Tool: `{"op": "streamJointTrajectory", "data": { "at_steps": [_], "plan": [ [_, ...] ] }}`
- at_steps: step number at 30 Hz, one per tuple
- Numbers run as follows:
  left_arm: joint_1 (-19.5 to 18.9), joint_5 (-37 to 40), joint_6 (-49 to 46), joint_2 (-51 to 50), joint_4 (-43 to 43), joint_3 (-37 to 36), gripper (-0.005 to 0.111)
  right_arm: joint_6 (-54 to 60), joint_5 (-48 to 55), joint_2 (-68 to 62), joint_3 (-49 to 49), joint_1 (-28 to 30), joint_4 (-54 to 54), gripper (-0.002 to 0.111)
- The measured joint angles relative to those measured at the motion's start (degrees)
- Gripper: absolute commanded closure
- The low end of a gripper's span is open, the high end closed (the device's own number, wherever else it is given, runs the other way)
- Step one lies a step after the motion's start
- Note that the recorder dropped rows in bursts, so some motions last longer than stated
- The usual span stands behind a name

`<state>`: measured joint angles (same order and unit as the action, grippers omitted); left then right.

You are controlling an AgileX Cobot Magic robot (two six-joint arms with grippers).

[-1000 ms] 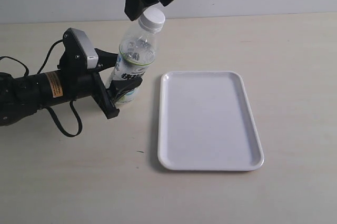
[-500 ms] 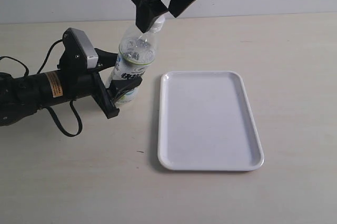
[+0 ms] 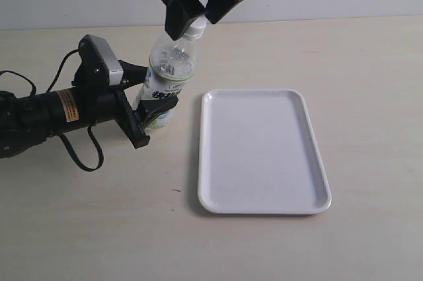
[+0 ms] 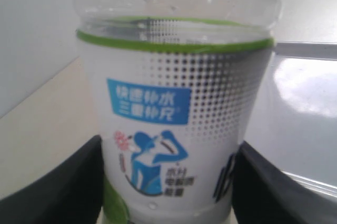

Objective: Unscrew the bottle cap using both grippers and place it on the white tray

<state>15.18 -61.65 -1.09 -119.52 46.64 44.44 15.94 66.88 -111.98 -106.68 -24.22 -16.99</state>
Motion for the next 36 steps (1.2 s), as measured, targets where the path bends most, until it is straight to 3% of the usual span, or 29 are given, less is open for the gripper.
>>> {"op": "streamJointTrajectory", "data": {
  "at_steps": [16, 33, 36],
  "plan": [
    [0.0, 0.0, 0.0, 0.0, 0.0, 0.0, 0.107, 0.0, 0.0, 0.0, 0.0, 0.0, -0.1, 0.057],
    [0.0, 0.0, 0.0, 0.0, 0.0, 0.0, 0.107, 0.0, 0.0, 0.0, 0.0, 0.0, -0.2, 0.057],
    [0.0, 0.0, 0.0, 0.0, 0.0, 0.0, 0.107, 0.0, 0.0, 0.0, 0.0, 0.0, -0.2, 0.063]
  ]
}}
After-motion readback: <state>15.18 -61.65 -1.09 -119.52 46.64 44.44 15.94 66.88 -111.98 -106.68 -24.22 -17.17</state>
